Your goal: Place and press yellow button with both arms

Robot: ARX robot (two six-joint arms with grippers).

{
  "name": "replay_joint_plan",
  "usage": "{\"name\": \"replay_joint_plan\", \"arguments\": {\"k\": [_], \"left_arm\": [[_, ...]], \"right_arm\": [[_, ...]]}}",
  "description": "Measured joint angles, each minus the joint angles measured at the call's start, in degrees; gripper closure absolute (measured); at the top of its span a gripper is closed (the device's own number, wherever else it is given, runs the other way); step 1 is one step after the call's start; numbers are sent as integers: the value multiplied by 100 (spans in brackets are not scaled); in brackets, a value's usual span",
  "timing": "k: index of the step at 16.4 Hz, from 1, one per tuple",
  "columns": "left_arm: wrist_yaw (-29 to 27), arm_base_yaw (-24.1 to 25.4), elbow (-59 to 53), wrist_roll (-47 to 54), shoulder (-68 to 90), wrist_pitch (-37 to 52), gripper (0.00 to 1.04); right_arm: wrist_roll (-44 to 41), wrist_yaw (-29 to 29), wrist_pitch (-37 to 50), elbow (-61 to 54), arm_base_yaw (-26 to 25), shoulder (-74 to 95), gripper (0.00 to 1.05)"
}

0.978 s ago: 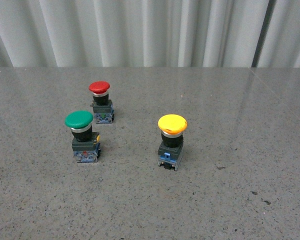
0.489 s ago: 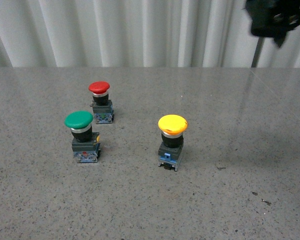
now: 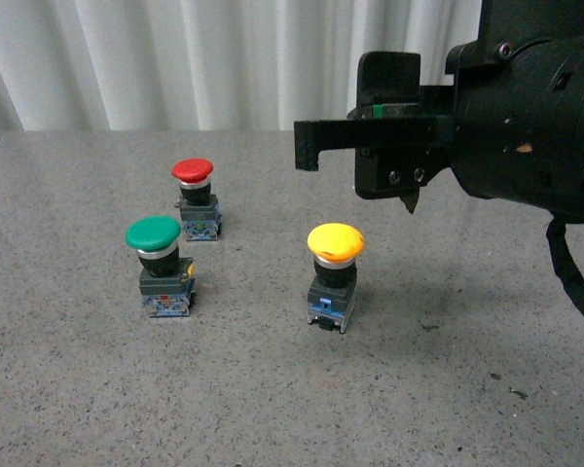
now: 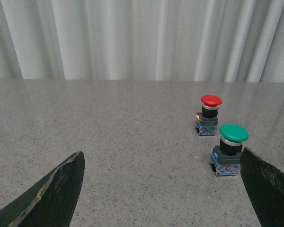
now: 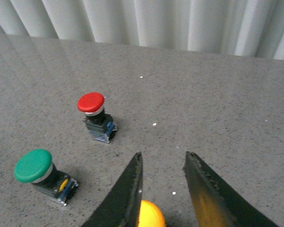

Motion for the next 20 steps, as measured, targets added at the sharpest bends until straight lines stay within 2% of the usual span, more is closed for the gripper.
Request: {"name": "replay_joint_plan", "arguments": {"k": [3,8,14,20], "left_arm": [[0,0,0,0,0,0,7],[0,0,0,0,0,0,7],[0,0,0,0,0,2,7],[0,0,0,0,0,0,7]], "right_arm": [[2,-107,83,-9,251,190,103],[13,-138,212,-31,387,522,103],[17,-175,109,-37,192,785,103],[-11,-448,-116,-9,116,857,103]]}}
